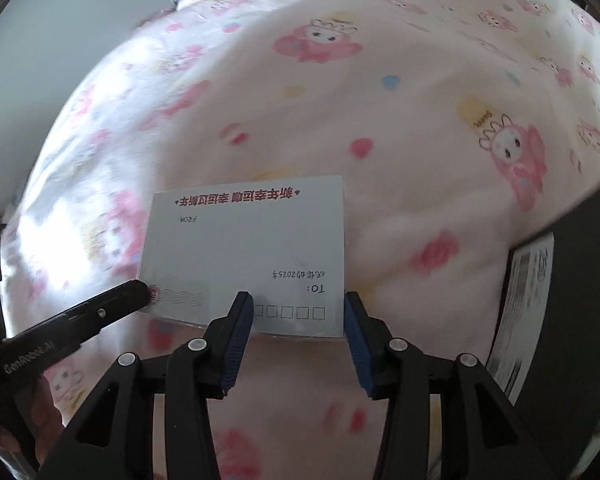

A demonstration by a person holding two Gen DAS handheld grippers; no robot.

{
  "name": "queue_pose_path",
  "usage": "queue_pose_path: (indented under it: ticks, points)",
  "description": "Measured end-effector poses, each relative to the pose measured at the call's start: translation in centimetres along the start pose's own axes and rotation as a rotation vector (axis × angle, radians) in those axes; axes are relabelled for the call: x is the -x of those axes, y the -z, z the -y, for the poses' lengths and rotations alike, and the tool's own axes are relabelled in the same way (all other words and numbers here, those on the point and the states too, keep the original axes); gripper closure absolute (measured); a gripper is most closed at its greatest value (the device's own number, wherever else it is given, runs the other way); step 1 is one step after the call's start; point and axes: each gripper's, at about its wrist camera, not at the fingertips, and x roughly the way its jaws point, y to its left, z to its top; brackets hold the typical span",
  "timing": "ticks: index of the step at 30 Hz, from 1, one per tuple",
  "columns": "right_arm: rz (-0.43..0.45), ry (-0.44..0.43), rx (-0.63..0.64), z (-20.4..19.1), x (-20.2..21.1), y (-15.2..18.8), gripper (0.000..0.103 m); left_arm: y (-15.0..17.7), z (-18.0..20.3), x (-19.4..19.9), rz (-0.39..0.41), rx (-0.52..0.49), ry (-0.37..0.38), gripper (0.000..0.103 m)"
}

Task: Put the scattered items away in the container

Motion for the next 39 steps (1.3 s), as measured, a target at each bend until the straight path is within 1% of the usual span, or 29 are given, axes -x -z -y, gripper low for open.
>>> queue_pose_path:
  ticks: [2, 5, 6, 8, 10, 12, 13, 17, 19, 21, 22, 23, 24, 27, 29, 31, 32, 34, 35, 37, 39]
  points:
    - [0.008, -0.029, 0.005, -0.8, 1.3, 1.1, 0.061, 1.5, -0.3, 2.7, 0.036, -0.002, -0.004, 0.096]
    - [0.004, -0.062, 0.041, -2.5, 3.1, 3.2, 0.061, 3.4, -1.0, 5.4, 0.061, 0.022, -0.008, 0.096]
    - [0.002, -0.073, 0.055, -3.1, 3.5, 3.9, 0.061, 3.9, -1.4, 6.0, 0.059, 0.031, -0.011, 0.096]
    - [0.005, -0.106, 0.072, -3.7, 4.7, 5.8, 0.061, 5.0, -1.9, 6.4, 0.050, 0.042, -0.006, 0.096]
    - [0.006, -0.131, 0.050, -3.6, 5.7, 7.5, 0.061, 6.4, -2.3, 6.7, 0.037, 0.048, -0.012, 0.096]
    - [0.016, -0.138, 0.048, -3.9, 6.5, 8.5, 0.061, 7.1, -1.8, 6.2, 0.014, 0.044, -0.012, 0.096]
    - [0.030, -0.126, 0.053, -4.0, 7.3, 8.9, 0.061, 7.4, -1.6, 6.0, 0.002, 0.042, -0.006, 0.095]
    - [0.117, -0.097, 0.071, -4.5, 10.7, 8.4, 0.061, 7.3, -0.6, 3.9, -0.064, 0.044, 0.060, 0.089]
    - [0.153, -0.116, 0.073, -4.5, 11.7, 7.3, 0.061, 7.0, -0.6, 2.0, -0.121, 0.078, 0.070, 0.089]
    - [0.177, -0.182, 0.081, -4.8, 12.6, 6.9, 0.061, 7.1, -1.5, 0.3, -0.183, 0.145, 0.091, 0.089]
    - [0.187, -0.211, 0.093, -5.4, 12.6, 6.7, 0.061, 7.2, -1.8, 0.2, -0.191, 0.162, 0.091, 0.089]
    - [0.177, -0.215, 0.114, -6.0, 12.2, 6.7, 0.061, 7.3, -2.2, 0.3, -0.183, 0.173, 0.095, 0.089]
    - [0.155, -0.215, 0.150, -7.0, 11.5, 6.6, 0.061, 7.5, -2.6, 0.8, -0.168, 0.177, 0.108, 0.087]
    - [0.121, -0.243, 0.197, -9.1, 10.4, 6.7, 0.061, 8.0, -3.9, 2.3, -0.130, 0.196, 0.123, 0.084]
    - [0.149, -0.222, 0.155, -8.7, 10.3, 6.8, 0.061, 8.0, -4.7, 3.0, -0.118, 0.199, 0.114, 0.083]
    - [0.147, -0.161, 0.095, -7.3, 9.2, 6.6, 0.061, 7.7, -4.8, 3.3, -0.107, 0.183, 0.095, 0.083]
    - [0.118, -0.107, 0.063, -6.4, 8.1, 6.5, 0.061, 7.6, -4.9, 3.2, -0.105, 0.181, 0.097, 0.083]
    - [0.049, -0.027, 0.021, -4.9, 5.9, 6.6, 0.061, 7.0, -5.0, 2.5, -0.113, 0.185, 0.115, 0.083]
    - [0.032, -0.011, 0.010, -4.4, 5.2, 6.7, 0.061, 6.8, -5.0, 2.0, -0.123, 0.187, 0.122, 0.081]
    - [0.010, 0.016, -0.005, -3.7, 4.4, 6.9, 0.061, 6.2, -4.6, 0.8, -0.147, 0.178, 0.137, 0.079]
    - [0.001, 0.053, -0.003, -3.5, 3.8, 7.0, 0.061, 5.5, -4.1, -0.3, -0.177, 0.165, 0.142, 0.074]
